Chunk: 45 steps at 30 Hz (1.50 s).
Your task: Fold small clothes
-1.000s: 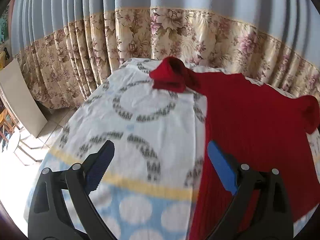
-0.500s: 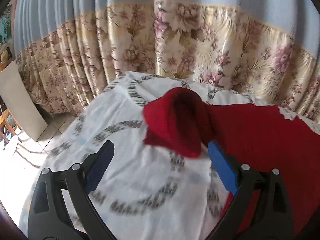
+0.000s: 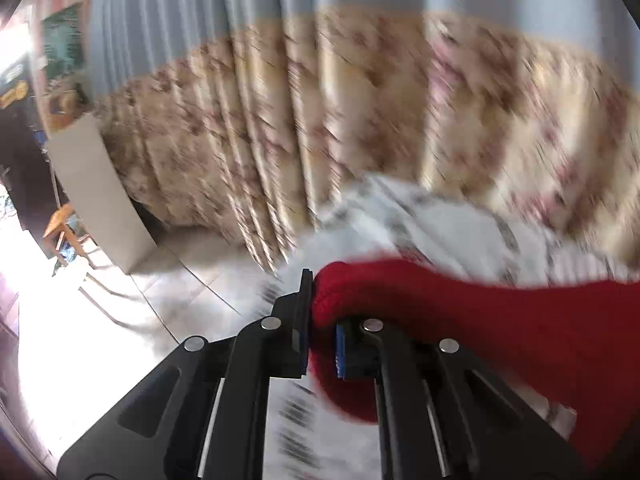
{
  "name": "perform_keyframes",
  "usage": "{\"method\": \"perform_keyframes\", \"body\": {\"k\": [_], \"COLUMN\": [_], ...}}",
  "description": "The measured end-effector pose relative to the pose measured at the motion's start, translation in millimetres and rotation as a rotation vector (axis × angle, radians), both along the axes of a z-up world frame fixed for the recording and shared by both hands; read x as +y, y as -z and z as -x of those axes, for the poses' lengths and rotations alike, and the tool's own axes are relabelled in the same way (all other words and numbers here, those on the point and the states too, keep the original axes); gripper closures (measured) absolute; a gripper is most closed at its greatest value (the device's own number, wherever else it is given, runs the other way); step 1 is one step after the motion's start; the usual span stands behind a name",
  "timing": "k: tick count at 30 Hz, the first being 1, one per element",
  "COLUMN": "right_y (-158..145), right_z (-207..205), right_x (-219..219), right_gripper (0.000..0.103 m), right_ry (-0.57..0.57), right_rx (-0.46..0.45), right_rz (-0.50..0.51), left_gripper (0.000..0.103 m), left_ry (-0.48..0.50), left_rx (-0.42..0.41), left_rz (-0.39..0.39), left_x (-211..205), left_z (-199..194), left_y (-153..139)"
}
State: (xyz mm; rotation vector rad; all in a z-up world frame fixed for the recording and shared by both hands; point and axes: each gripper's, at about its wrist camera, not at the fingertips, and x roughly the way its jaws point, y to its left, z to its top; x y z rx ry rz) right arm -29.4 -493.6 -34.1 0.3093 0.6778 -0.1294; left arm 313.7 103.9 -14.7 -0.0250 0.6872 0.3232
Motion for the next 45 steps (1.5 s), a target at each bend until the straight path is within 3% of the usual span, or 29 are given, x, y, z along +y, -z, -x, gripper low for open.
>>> {"method": "perform_keyframes", "body": {"k": [5,12,16,20,29,30,31,33,35,40,45], "right_y": [-1.9,-12.3,-16.2,-15.9,-12.8,-10.7,-8.9,-6.4,-3.7,3.0,6.3], "right_z": [1.0,2.2,-1.1,-9.8,-43.9,-47.9,-51.0,-53.7,-54.8,-56.9,-58.5], "right_x": [0.7,5.2,1.4,-2.9,2.0,3.5,4.8,7.1,8.5,9.5,20.4], "right_gripper": [0.033,0.033,0.032,0.032,0.032,0.032,0.032,0.032,0.032,0.032,0.032], "right_ry": [-0.002,-0.024,-0.024,-0.024,-0.060,-0.063,-0.067,-0.070,-0.069,-0.063,-0.054], "right_rx": [-0.019,-0.048,-0.061,-0.067,-0.070,-0.065,-0.061,-0.055,-0.050,-0.030,-0.020], "right_rz": [-0.007,-0.001,-0.008,-0.021,-0.043,-0.047,-0.051,-0.055,-0.056,-0.060,-0.047], "left_gripper": [0.094,0.094,0.094,0.094,0.093,0.080,0.053,0.037,0.034,0.011,0.006], "left_ry": [0.045,0.104,0.222,0.353,0.681,0.705,0.708,0.677,0.684,0.661,0.634], "left_rx": [-0.045,-0.110,-0.134,-0.114,0.026,0.064,0.105,0.115,0.123,0.081,0.044], "left_rz": [-0.071,-0.005,0.009,0.053,0.157,0.154,0.129,0.093,0.092,0.068,0.107], "left_x": [2.8,-32.1,-90.6,-153.4,-316.1,-327.3,-339.2,-346.4,-343.2,-313.6,-262.4], "left_z": [3.6,10.1,16.1,25.2,55.7,55.6,56.4,63.5,70.8,99.8,122.1], "left_y": [-18.7,-40.8,-55.0,-50.8,0.7,10.2,21.7,36.0,44.3,40.1,27.5]}}
